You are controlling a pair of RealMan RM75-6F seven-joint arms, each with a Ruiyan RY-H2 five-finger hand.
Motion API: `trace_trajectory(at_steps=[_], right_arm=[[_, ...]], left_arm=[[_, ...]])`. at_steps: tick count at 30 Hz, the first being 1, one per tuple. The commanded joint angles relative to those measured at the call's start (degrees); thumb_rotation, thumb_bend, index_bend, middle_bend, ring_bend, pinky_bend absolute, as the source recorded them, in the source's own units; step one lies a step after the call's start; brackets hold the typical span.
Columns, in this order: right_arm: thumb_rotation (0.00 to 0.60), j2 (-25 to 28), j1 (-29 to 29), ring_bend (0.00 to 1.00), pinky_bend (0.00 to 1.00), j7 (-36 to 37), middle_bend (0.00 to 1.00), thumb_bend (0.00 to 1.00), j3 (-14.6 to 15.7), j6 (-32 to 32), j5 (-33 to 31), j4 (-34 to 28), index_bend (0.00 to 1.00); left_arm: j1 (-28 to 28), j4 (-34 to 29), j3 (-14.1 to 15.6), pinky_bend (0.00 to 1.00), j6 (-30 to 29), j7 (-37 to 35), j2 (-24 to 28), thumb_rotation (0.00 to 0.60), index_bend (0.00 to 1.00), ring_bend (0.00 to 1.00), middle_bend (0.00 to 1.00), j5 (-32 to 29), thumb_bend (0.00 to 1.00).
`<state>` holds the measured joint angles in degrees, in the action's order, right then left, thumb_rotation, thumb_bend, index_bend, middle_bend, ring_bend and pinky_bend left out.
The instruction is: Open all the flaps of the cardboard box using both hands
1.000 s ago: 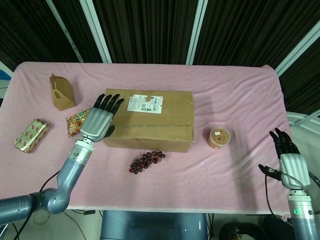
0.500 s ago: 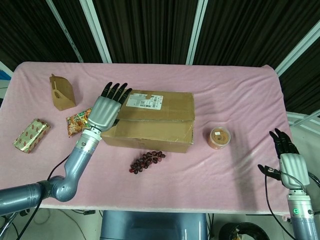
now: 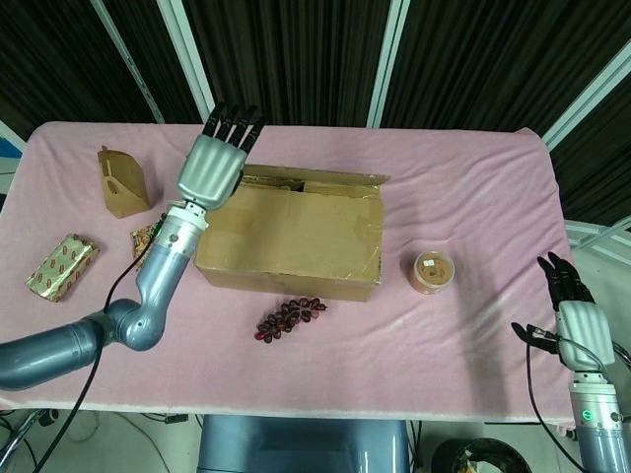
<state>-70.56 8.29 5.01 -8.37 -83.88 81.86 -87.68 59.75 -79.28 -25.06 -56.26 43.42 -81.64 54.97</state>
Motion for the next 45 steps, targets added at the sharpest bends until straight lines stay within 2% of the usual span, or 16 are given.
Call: trace_trajectory(at_steps=[1,10,14,18,24,30,34,38,42,45], right_arm=[[0.6,0.08,0.01,0.0,0.21,0.16,0.0,0.23,0.0,0.19,-0.14,-0.12,0.0],[0.6,0.34,0.04,0.0,0.21,0.5,0.0,0.23,-0.05,1.04,-0.98,-0.66,0.0],[0.6,0.41,0.09,0.0,0.21,0.53,0.0,0.23,-0.03,1.31,-1.14,-0.73,0.0],[0.6,0.42,0.08,0.0,0.21,0.3,0.0,0.23,0.06,1.44,-1.18,-0.89,0.0],[0.6,0.64,0.11,0.0,0.21,-1.08,0.0,0.23,0.55,1.64,-0.75,-1.48,0.0],[0.6,1.72,0.4,0.0,0.21,-3.58,0.0,0.23,0.36,1.67,-0.65,-3.27,0.0],[0.6,2.09,0.66,0.0,0.21,-5.98,0.0,0.23,0.05,1.93,-1.4,-4.85,0.0],[0.6,2.09,1.31,0.0,0.21,-8.73,0.0,0.23,-0.37,2.15,-1.64,-6.39,0.0],[0.6,2.1,2.67,0.0,0.21,-11.75,0.0,0.23,-1.29,2.52,-1.43,-8.57,0.0],[0.6,2.36,4.49,0.0,0.21,-14.33,0.0,0.23,-2.6,3.51,-1.46,-10.88,0.0]], left_arm=[[4.39,7.31,-1.56,0.0,2.41,0.73,-1.92,0.6,0.0,0.0,0.0,-1.54,0.39],[10.68,23.68,-1.05,0.0,4.75,1.36,-8.68,0.6,0.0,0.0,0.0,-3.4,0.39],[10.92,26.31,-0.89,0.0,4.65,-0.77,-9.76,0.6,0.0,0.0,0.0,-3.37,0.39],[8.98,24.82,-0.28,0.0,2.8,-3.42,-8.04,0.6,0.0,0.0,0.0,-2.14,0.39],[2.7,16.81,1.11,0.0,-0.7,-6.8,-1.16,0.6,0.0,0.0,0.0,-1.52,0.36],[-7.77,-0.4,3.59,0.0,-5.8,-10.91,9.2,0.6,0.0,0.0,0.0,-2.23,0.19],[-16.38,-11.05,6.8,0.0,-12.29,-15.41,15.4,0.6,0.0,0.0,0.0,0.44,0.18],[-24.77,-18.03,10.64,0.0,-19.3,-20.63,19.32,0.6,0.0,0.0,0.0,4.51,0.18],[-31.95,-21.48,14.85,0.0,-25.32,-24.8,20.88,0.6,0.0,0.0,0.0,8.66,0.18],[-36.9,-21.14,18.23,0.0,-29.6,-28.12,20.51,0.6,0.0,0.0,0.0,12.66,0.18]])
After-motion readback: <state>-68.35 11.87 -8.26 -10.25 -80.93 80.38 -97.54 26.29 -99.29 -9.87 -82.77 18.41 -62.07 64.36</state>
